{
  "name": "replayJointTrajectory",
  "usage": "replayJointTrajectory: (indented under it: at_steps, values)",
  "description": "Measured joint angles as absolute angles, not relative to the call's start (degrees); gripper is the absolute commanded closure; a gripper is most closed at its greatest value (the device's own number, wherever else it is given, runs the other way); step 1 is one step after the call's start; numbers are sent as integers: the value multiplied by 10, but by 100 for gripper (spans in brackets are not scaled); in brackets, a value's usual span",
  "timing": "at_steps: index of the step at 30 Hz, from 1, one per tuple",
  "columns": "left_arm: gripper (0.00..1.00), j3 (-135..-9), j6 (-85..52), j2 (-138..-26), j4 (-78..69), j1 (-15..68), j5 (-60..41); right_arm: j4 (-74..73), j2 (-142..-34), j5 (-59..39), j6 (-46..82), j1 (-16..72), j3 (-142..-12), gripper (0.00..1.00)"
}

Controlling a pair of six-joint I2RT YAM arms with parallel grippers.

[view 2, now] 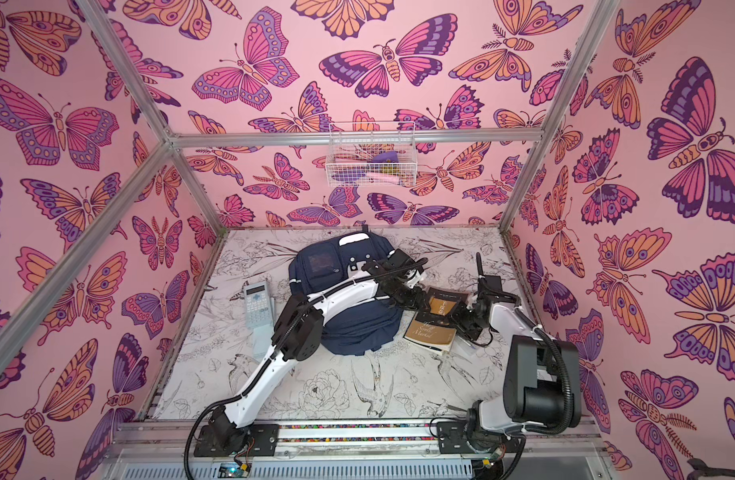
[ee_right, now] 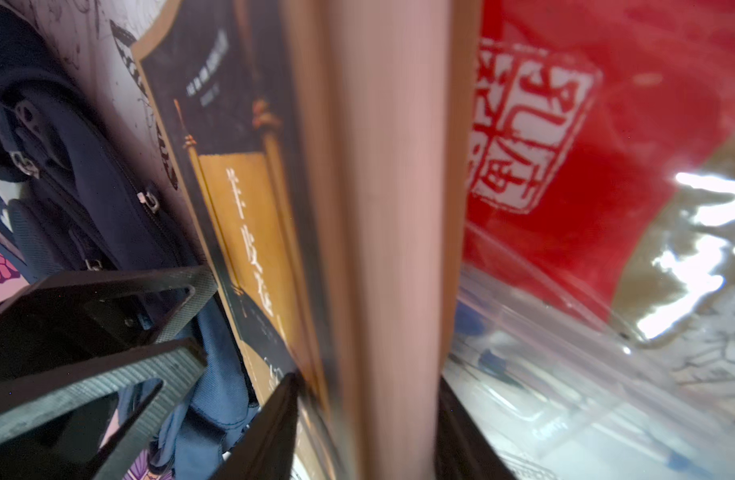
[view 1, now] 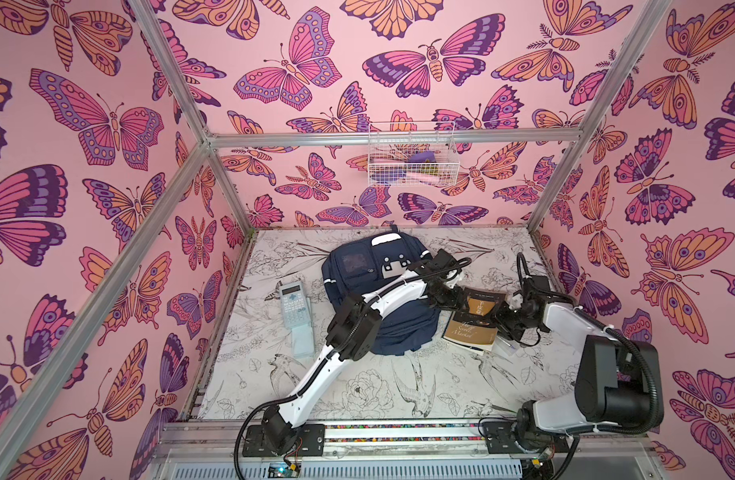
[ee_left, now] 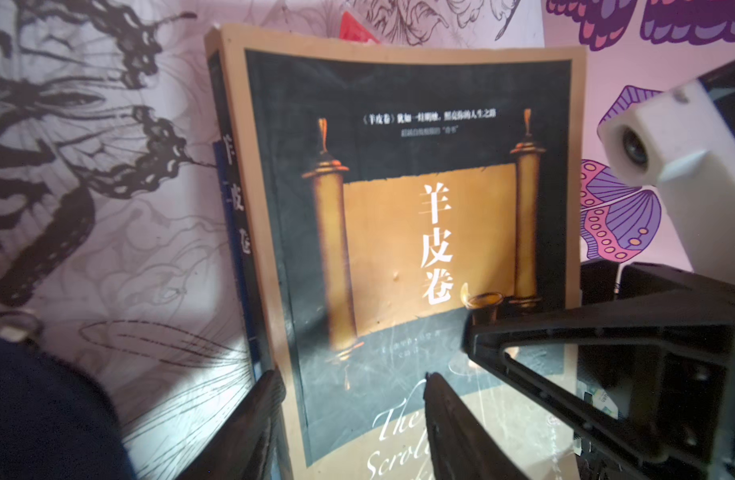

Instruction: Pack the student bag

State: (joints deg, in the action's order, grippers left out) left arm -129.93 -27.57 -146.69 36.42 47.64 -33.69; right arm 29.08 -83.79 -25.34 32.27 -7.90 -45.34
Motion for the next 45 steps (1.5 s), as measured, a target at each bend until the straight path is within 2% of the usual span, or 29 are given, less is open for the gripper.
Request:
replayJointTrajectory:
  at_steps: [7,10,12,13,14,15,16,24,26,33,39,41,44,45]
  values:
    - [42,-1294,-275,-1467,356,475,-348,321,-818,-258,310,-79,-471,75]
    - [42,-1292,-275,-1467,352,476,-352,325,-814,-261,310,-78,-473,87]
    - [42,-1291,-275,-1467,350,476,-352,326,-813,-262,310,-79,-473,88]
    - [42,-1291,-275,-1467,350,476,-353,326,-813,-262,310,-79,-473,85]
    - [42,-1291,-275,-1467,349,476,-354,327,-813,-262,310,-79,-473,75]
    - [42,-1291,-275,-1467,349,476,-354,328,-812,-262,310,-79,-473,59]
    - [42,-1291,-275,-1467,349,476,-355,329,-811,-262,312,-79,-473,51]
    - [42,-1288,-276,-1467,347,476,-365,305,-753,-305,333,-78,-460,39]
    - [43,-1287,-276,-1467,347,476,-369,292,-736,-318,342,-78,-451,39]
    - [44,-1287,-276,-1467,347,477,-373,267,-749,-333,358,-78,-437,53]
    - [44,-1286,-277,-1467,347,477,-373,286,-763,-307,356,-78,-443,83]
    - [41,-1286,-277,-1467,347,477,-373,304,-772,-295,351,-78,-454,90]
    - [33,-1283,-274,-1459,349,480,-368,329,-776,-281,338,-78,-469,100]
    - [30,-1279,-270,-1453,354,483,-361,338,-776,-277,333,-77,-476,100]
